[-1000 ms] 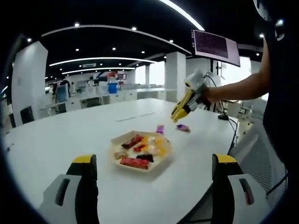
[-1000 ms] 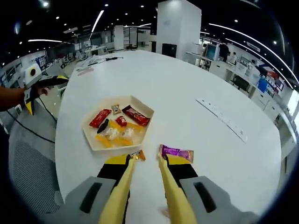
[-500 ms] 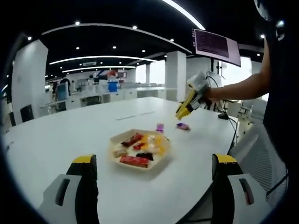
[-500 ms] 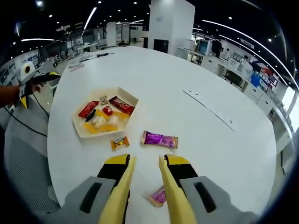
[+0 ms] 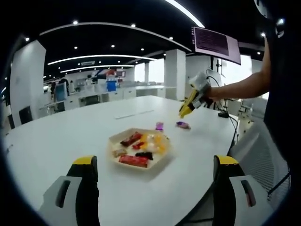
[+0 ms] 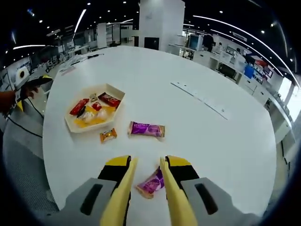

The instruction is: Place the target food into the container with the food tongs after gripping and lifting it, then release it inside without dropping or visibly crushing the food.

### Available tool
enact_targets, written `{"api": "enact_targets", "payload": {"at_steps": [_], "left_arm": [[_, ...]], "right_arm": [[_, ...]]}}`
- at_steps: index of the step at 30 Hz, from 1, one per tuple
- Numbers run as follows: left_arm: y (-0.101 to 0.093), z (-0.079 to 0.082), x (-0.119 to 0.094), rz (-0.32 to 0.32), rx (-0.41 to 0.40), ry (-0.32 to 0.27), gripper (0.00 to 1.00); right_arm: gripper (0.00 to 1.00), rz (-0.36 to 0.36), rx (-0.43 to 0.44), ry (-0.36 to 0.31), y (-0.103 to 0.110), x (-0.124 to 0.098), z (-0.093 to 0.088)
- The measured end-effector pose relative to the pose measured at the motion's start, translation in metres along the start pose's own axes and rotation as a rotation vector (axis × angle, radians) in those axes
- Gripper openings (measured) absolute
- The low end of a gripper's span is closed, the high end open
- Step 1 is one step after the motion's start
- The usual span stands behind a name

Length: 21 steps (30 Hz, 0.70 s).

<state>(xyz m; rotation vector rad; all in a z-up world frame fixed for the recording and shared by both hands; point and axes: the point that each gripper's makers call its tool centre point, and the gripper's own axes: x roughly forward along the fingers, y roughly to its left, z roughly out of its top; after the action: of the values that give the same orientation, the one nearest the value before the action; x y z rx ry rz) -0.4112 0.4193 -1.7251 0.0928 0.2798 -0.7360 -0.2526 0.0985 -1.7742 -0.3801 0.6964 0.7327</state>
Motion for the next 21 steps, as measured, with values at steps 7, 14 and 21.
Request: {"api": "enact_targets", "payload": {"at_steps": [7,14,21], "left_arm": [[0.001,-0.001,0.000,0.002,-0.002,0.001,0.99],[-0.001,-0.002,0.000,-0.002,0.000,0.008,0.99],[-0.003,-0.005,0.001,-0.009,0.006,0.022,0.99]], "right_arm": [[0.28,-0.044,0.040,0.013,-0.013,-0.006,-0.010],[0.28,-0.052,0.057,0.022,-0.013,-0.006,-0.015],[0.28,-0.057,0.097,0.038,-0.016,0.002,-0.023]]}}
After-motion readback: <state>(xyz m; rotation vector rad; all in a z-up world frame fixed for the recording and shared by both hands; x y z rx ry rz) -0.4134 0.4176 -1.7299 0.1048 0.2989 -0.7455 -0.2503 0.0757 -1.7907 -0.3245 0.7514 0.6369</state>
